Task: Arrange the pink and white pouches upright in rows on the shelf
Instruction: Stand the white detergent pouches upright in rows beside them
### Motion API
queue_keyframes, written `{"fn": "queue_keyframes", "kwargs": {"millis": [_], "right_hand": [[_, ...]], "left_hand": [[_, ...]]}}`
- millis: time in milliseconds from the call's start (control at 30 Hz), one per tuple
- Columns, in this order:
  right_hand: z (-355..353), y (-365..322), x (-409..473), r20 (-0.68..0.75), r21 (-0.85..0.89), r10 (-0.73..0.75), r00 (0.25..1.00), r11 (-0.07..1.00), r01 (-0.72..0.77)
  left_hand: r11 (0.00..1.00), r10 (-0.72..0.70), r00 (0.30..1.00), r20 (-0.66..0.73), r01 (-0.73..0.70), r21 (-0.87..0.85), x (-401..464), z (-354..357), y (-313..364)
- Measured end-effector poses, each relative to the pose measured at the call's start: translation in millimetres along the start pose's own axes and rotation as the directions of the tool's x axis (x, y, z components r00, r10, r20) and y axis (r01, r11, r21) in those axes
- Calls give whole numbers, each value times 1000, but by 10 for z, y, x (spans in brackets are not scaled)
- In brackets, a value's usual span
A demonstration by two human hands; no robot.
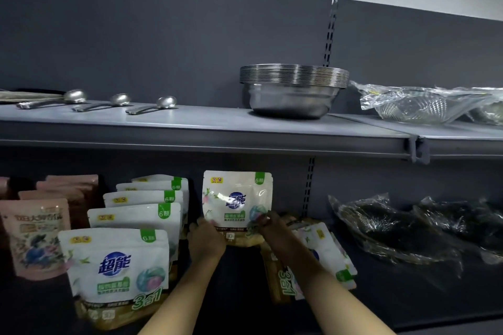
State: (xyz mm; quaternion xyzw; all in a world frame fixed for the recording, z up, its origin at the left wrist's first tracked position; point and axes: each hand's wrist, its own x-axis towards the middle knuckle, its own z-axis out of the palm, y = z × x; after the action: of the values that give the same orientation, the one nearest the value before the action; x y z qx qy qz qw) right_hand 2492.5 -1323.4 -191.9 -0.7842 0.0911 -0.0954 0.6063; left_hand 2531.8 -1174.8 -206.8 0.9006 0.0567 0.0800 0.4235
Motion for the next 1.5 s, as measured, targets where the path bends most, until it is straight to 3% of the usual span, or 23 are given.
{"fn": "queue_keyframes", "kwargs": {"millis": [167, 267, 433, 933, 1267, 1500], "right_hand": [[226, 164, 172, 53, 79, -23, 998, 997, 19], [243, 145, 149, 125, 20, 2, 992, 1000, -5], [247, 187, 211, 111, -10, 7, 994, 1000, -6], [-72, 304, 422, -30, -92, 198, 980, 976, -200], [-126, 230, 253, -22, -158, 179, 984, 971, -181], [-236, 208, 192, -147, -354, 108, 983, 922, -155]], "left_hand": [[974, -47, 995, -87, 27, -224, 17, 113, -58], [948, -91, 987, -134, 45, -316, -4, 186, -75], [910, -89, 981, -172, 10, -414, 17, 251, -66], [886, 18, 998, 63, 13, -463, -43, 407, 110], [920, 49, 989, 138, 9, -393, 55, 334, 70], [945, 24, 992, 120, 16, -326, 51, 199, 35]]}}
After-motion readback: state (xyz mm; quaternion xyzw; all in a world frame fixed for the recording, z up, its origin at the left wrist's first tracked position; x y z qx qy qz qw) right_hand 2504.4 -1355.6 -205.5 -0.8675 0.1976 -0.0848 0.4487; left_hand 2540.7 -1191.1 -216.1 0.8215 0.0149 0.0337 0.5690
